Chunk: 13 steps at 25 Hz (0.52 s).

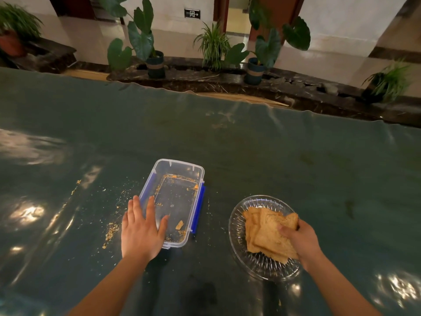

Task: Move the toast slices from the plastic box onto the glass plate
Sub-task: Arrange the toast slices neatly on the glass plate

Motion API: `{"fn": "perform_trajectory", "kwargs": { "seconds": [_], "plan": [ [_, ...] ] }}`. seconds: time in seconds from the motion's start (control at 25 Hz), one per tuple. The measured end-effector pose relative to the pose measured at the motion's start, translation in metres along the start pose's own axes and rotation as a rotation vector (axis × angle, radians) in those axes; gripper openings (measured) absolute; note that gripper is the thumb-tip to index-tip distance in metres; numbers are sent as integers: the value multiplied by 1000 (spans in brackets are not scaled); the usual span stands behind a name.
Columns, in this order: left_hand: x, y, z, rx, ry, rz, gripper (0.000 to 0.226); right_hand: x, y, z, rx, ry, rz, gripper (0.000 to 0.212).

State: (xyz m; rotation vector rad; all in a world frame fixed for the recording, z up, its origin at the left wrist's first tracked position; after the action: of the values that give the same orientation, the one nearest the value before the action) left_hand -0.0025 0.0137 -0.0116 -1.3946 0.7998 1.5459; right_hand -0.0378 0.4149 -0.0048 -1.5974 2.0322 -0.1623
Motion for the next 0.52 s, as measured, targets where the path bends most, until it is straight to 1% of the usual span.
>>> {"fn": "perform_trajectory", "kwargs": {
  "seconds": [0.08,0.2,0.28,0.32,0.4,0.44,0.52],
  "plan": [
    [0,1,1,-1,-11,0,77,-1,2,3,-26,-173,48,29],
    [-3,1,3,-2,-12,-3,76,-1,2,2,-51,-302,67,27],
    [-6,-2,7,13,-20,-1,76,-4,2,2,-68,-343,85,27],
    [-8,-4,11,21,-42,3,75,-5,2,2,-74,-341,91,29],
    [-15,-12,25,53,-123,44,68,-9,1,4,-78,-323,95,42],
    [-18,-17,35,94,-159,79,63,-12,2,5,-74,-319,99,48],
    [-19,-33,61,248,-202,135,57,-17,1,9,-56,-307,114,53]
  ]
}}
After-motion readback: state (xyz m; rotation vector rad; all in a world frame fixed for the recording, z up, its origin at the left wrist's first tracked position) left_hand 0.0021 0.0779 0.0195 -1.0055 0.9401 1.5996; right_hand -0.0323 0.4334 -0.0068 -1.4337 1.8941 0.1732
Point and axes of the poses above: each hand's wrist, its own y-axis towards the middle knuckle, its own x-axis out of the palm, z = x × y, the point moved 1 cm from there along y, towards the middle knuckle, and after that the axes turned 6 degrees about -x, right-handed, at the moved point
